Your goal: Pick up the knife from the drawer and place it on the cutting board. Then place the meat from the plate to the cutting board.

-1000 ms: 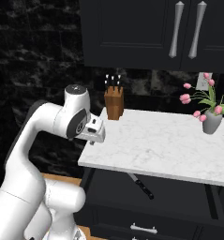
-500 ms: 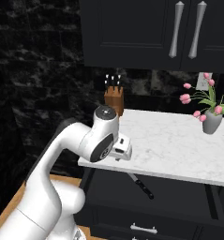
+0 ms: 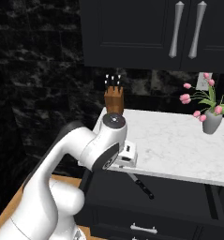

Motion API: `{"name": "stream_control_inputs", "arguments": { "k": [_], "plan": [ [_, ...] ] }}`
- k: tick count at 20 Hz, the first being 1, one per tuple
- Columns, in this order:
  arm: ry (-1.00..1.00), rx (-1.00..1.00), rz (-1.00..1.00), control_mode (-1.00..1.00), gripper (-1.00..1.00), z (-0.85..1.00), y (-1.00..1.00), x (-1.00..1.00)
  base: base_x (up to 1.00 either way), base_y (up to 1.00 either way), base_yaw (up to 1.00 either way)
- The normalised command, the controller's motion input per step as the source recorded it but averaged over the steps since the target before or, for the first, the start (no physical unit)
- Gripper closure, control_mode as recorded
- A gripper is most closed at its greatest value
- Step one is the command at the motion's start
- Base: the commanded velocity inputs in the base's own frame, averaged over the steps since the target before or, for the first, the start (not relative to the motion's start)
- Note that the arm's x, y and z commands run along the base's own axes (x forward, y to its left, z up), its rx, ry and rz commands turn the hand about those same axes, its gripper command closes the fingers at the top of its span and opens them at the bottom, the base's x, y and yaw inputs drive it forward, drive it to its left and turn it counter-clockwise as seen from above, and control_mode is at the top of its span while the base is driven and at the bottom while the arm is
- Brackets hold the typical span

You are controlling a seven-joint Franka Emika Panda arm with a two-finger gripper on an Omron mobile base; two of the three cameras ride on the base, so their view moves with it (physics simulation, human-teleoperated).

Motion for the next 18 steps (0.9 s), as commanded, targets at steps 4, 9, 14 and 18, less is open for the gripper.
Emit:
{"name": "stream_control_inputs", "arguments": {
  "k": [4,9,14,18],
  "plan": [
    [-0.03,0.00,0.00,-1.00,-1.00,0.00,0.00,-0.24,0.00,0.00,0.00],
    [0.00,0.00,0.00,-1.00,-1.00,0.00,0.00,-0.08,0.00,0.00,0.00],
    [0.02,0.00,0.00,-1.00,-1.00,0.00,0.00,0.00,0.00,0.00,0.00],
    [0.00,0.00,0.00,1.00,-1.00,0.00,0.00,0.00,0.00,0.22,0.00]
  ]
}}
